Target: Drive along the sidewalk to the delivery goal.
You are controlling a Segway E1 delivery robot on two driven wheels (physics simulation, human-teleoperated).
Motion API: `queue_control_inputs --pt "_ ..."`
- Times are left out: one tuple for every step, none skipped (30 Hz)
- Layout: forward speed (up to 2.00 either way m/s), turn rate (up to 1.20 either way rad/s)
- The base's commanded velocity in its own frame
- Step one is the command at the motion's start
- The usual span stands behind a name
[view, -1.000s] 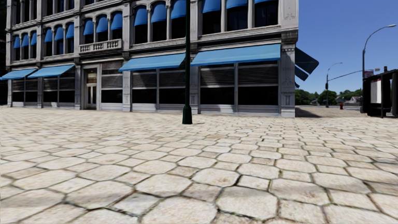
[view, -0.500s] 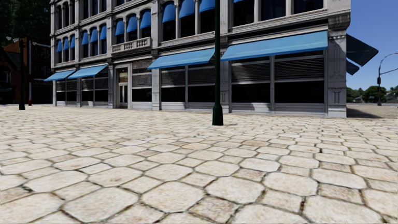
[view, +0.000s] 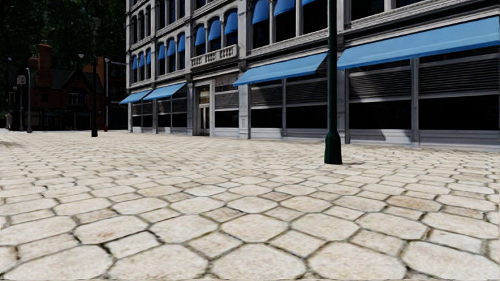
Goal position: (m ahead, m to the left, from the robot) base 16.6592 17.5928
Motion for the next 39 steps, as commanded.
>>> queue_control_inputs --pt "1.63 0.57" --pt "1.63 0.57" --pt "1.63 0.57" --pt "1.63 0.57" --pt "1.63 0.57" --pt "1.63 0.57" --pt "1.63 0.57" --pt "1.63 0.57" --pt "1.63 0.57" --pt "1.63 0.57" --pt "1.63 0.57" --pt "1.63 0.57" --pt "1.63 0.57" --pt "1.75 0.57" --pt "1.75 0.57" --pt "2.00 0.57" --pt "2.00 0.57" --pt "2.00 0.57" --pt "2.00 0.57" --pt "2.00 0.57" --pt "2.00 0.57" --pt "2.00 0.57" --pt "2.00 0.57" --pt "2.00 0.57" --pt "2.00 0.57" --pt "2.00 0.57" --pt "2.00 0.57" --pt "2.00 0.57" --pt "2.00 0.57" --pt "2.00 0.57" --pt "2.00 0.57" --pt "2.00 0.57" --pt "2.00 0.54" --pt "2.00 0.53" --pt "2.00 0.53" --pt "2.00 0.53" --pt "2.00 0.53" --pt "2.00 0.53" --pt "2.00 0.53"
